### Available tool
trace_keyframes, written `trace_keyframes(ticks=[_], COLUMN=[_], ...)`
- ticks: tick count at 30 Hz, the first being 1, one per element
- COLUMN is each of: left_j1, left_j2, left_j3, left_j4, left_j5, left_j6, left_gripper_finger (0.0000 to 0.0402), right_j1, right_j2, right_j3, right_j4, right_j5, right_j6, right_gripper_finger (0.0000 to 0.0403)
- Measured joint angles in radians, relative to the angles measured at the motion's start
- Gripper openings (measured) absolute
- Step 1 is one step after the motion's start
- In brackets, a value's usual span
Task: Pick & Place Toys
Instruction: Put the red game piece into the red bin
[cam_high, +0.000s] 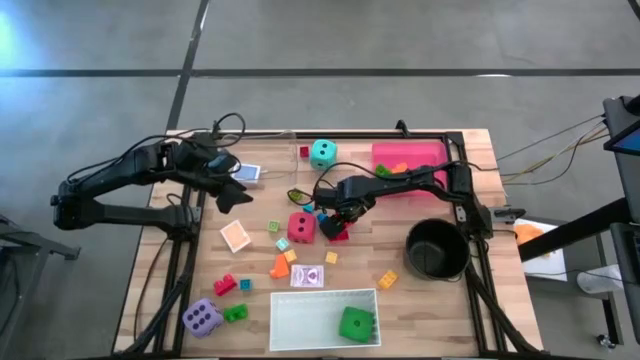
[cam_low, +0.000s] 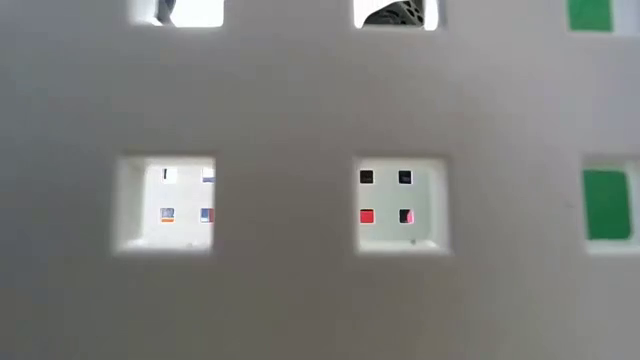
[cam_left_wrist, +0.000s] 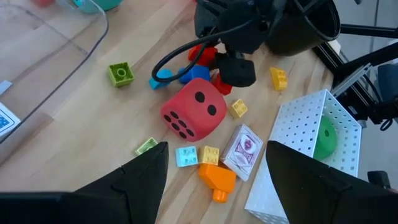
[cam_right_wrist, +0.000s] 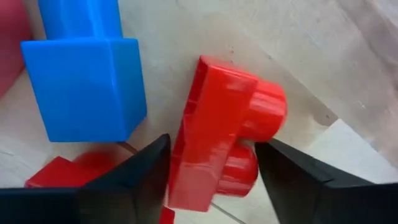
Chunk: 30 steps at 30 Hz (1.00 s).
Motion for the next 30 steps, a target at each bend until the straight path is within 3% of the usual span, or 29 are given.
trace_keyframes(ticks=[4, 12, 17, 20, 30], left_j1=[0.000, 0.000, 0.000, 0.000, 0.000], left_j2=[0.000, 0.000, 0.000, 0.000, 0.002], left_j3=[0.000, 0.000, 0.000, 0.000, 0.000], left_j4=[0.001, 0.002, 0.002, 0.007, 0.155], left_j5=[0.000, 0.000, 0.000, 0.000, 0.045], left_j6=[0.000, -0.002, -0.004, -0.004, -0.003], left_gripper_finger=[0.0274, 0.0274, 0.0274, 0.0274, 0.0274], right_j1=[0.000, 0.000, 0.000, 0.000, 0.000], right_j2=[-0.002, -0.021, -0.105, -0.175, -0.374], right_j3=[-0.001, -0.004, -0.003, -0.003, -0.002], right_j4=[-0.001, -0.002, -0.007, -0.007, 0.041], right_j5=[0.004, 0.005, 0.001, 0.000, 0.031], right_j6=[-0.002, -0.020, -0.025, -0.029, -0.021], right_gripper_finger=[0.0153, 0.0150, 0.0145, 0.0095, 0.0012])
